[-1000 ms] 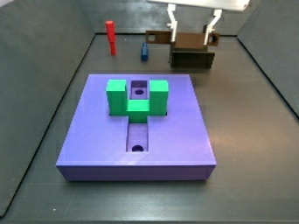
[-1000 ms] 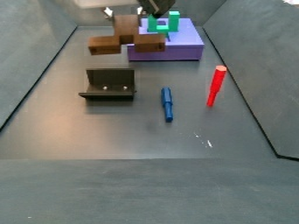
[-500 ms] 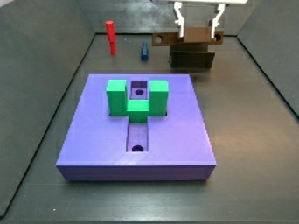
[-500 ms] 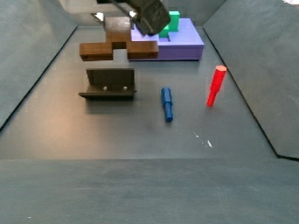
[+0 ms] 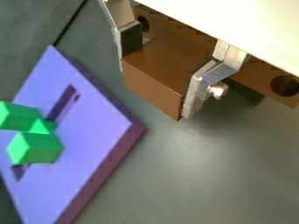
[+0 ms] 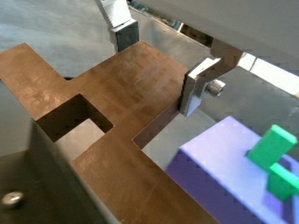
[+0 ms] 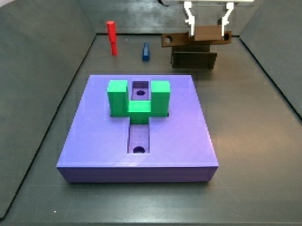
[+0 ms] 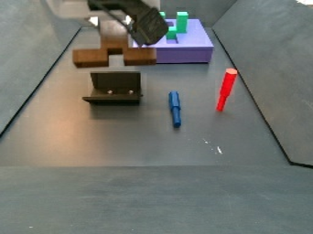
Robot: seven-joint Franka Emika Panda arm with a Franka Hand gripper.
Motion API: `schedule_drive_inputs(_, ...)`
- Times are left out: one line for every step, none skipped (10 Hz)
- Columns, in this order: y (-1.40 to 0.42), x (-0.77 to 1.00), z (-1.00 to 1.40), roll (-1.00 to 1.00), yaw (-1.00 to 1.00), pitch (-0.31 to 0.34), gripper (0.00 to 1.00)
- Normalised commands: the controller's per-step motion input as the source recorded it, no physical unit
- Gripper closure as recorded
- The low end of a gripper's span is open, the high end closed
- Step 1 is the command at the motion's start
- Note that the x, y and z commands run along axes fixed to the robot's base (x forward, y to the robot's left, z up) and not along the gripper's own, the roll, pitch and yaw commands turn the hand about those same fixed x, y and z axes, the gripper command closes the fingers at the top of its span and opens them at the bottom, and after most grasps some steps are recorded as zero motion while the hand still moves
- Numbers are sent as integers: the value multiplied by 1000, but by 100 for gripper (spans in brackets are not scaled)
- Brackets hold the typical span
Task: Pick up the brown object. Move up. Place the brown object on the fixture. Regrasp the brown object. Move to above the board. Insert the brown object.
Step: Place the brown object on the fixture.
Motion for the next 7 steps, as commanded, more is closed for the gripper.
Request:
schedule_drive_inputs(394,286,-234,0,0,51,100)
schedule_drive_inputs(397,240,-211,0,0,49,100)
schedule_drive_inputs(377,240,-211,-17,0,51,100)
schedule_drive_inputs(280,306,-209,-131,0,100,100)
schedule_drive_inputs(126,306,-209,-209,0,131,100)
schedule_drive_inputs(14,180,-266,-354,0,43,100)
schedule_drive_inputs(160,34,-337,-580,-11,0,100)
